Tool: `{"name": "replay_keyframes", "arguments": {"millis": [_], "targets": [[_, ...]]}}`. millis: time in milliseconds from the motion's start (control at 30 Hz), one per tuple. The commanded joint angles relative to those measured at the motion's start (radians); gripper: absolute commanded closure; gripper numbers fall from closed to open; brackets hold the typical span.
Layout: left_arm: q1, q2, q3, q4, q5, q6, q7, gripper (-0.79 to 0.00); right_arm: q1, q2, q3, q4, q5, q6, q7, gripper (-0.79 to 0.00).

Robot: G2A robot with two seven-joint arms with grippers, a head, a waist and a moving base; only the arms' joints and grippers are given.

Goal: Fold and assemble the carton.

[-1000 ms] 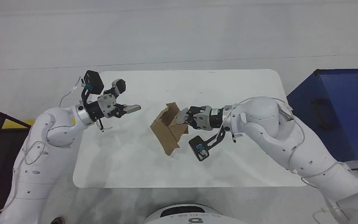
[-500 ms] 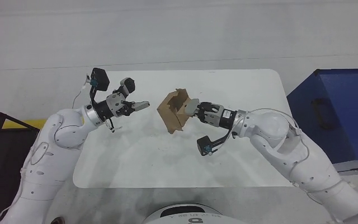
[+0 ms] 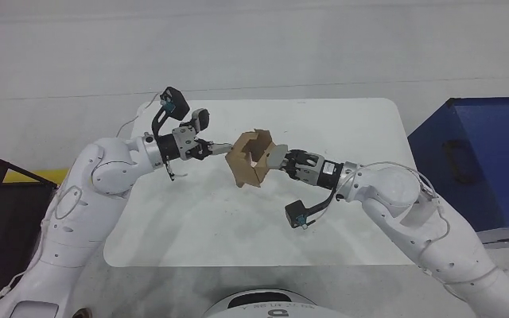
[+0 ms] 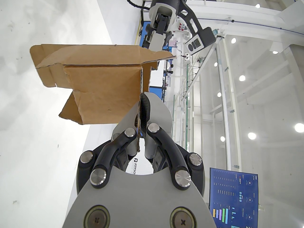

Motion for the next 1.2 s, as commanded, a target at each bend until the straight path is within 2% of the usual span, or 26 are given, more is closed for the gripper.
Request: {"name": "replay_keyframes", "arguments": {"millis": [0, 200, 400, 533, 767, 933, 1167], "targets": [[-0.022, -0.005, 0.024, 0.004, 0.001, 0.008, -0.015, -0.785, 0.000, 0.000, 0.000, 0.000, 0.000, 0.000, 0.000, 0.000], [-0.065, -0.015, 0.059, 0.017, 0.029, 0.050, -0.028, -0.785, -0.002, -0.005, -0.003, 0.001, -0.013, 0.018, -0.017, 0.000], [-0.102, -0.020, 0.097, -0.004, 0.058, 0.056, -0.118, -0.785, 0.003, -0.011, 0.001, 0.009, -0.016, 0.033, -0.028, 0.000], [-0.120, -0.021, 0.108, -0.011, 0.063, 0.069, -0.169, -0.785, 0.012, -0.016, -0.004, 0.014, -0.021, 0.035, -0.032, 0.000], [-0.134, -0.023, 0.113, -0.011, 0.045, 0.072, -0.190, -0.785, 0.022, -0.025, -0.008, 0.021, -0.024, 0.043, -0.026, 0.000], [-0.124, -0.019, 0.080, -0.003, 0.004, 0.056, -0.161, -0.785, 0.016, -0.030, 0.002, 0.037, 0.007, 0.063, -0.023, 0.000], [-0.061, 0.003, -0.037, 0.014, -0.032, 0.005, -0.101, -0.785, 0.016, -0.030, 0.002, 0.037, 0.007, 0.063, -0.023, 0.000]]}}
